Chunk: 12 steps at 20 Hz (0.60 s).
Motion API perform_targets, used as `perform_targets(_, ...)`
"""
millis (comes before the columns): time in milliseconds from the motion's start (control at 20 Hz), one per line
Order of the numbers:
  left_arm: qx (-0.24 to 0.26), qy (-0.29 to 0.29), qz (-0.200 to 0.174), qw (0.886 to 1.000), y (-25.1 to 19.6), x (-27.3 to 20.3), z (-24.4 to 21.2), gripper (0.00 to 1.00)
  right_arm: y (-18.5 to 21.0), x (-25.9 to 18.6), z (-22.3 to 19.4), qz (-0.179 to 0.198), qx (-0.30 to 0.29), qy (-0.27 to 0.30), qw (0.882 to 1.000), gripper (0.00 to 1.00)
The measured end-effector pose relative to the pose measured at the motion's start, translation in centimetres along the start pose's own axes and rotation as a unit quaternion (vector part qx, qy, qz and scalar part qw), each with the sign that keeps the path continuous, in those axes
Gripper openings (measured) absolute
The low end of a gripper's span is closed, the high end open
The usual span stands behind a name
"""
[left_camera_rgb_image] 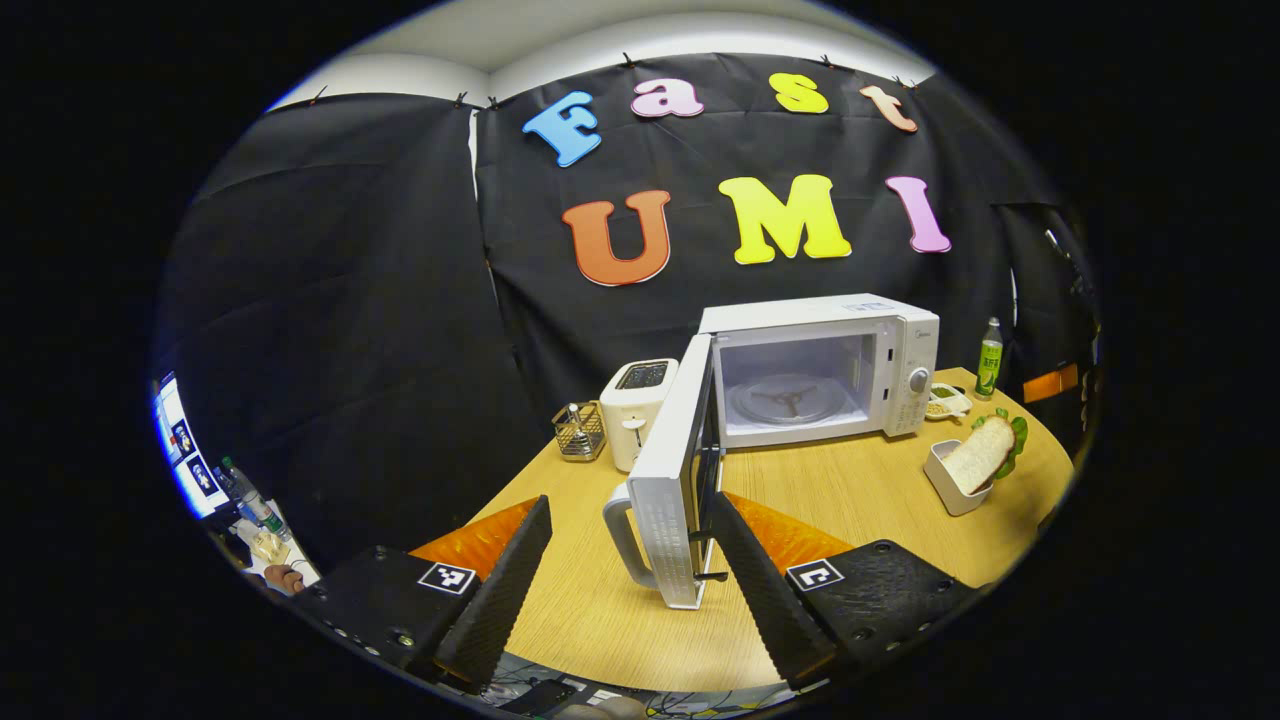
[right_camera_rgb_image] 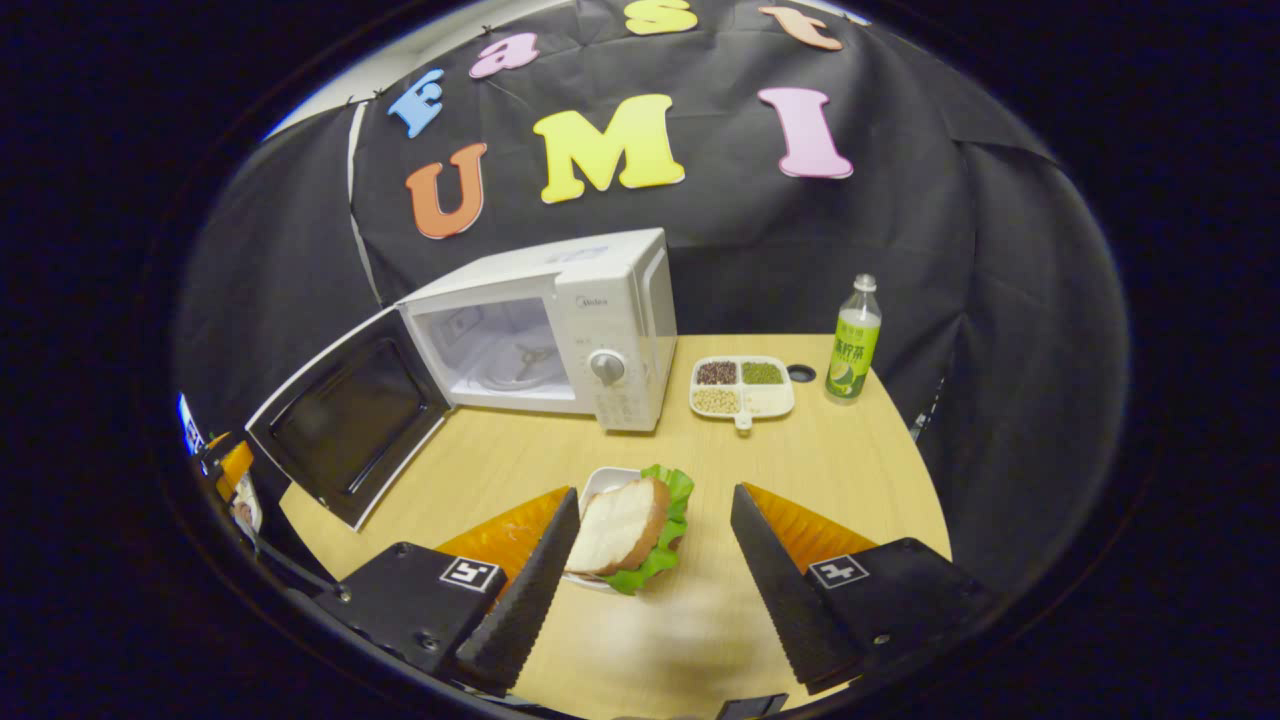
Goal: Open the microwave oven with the left hand, put the food in, and close the microwave oven.
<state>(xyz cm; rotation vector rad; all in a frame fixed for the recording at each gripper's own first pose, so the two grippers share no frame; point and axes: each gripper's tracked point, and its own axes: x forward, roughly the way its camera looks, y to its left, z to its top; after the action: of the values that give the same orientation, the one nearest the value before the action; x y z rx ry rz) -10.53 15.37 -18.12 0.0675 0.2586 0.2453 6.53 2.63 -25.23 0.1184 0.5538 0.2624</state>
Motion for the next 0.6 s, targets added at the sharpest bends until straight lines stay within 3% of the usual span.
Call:
perform_targets(150,-0.017,0.006,0.038,0.999,0.2,-0.9,0.8,0.97,-0.6,3.4,-2.0,0.039,0.046,0.058,0.997,0.95)
perform_targets(200,-0.017,0.008,0.053,0.998,0.2,-1.2,0.9,0.97,-0.6,4.4,-2.8,0.057,0.067,0.077,0.993,0.84)
perform_targets(350,-0.012,0.011,0.087,0.996,0.0,-2.3,1.8,0.97,-0.2,6.0,-4.0,0.107,0.133,0.126,0.977,0.73)
perform_targets(400,-0.012,0.011,0.094,0.995,-0.3,-2.6,2.0,0.97,0.0,6.2,-4.4,0.121,0.153,0.143,0.970,0.81)
perform_targets(450,-0.012,0.013,0.100,0.995,-0.5,-2.8,2.1,0.97,0.1,6.4,-4.6,0.133,0.173,0.156,0.963,0.65)
perform_targets(500,-0.014,0.015,0.103,0.994,-1.0,-3.0,2.1,0.97,0.2,6.6,-4.5,0.143,0.194,0.166,0.956,0.74)
perform_targets(550,-0.016,0.018,0.105,0.994,-1.6,-3.2,2.2,0.97,0.5,6.8,-4.4,0.155,0.211,0.174,0.949,0.65)
perform_targets(600,-0.017,0.019,0.107,0.994,-2.0,-3.3,2.2,0.97,0.8,6.9,-4.4,0.161,0.226,0.181,0.944,0.48)
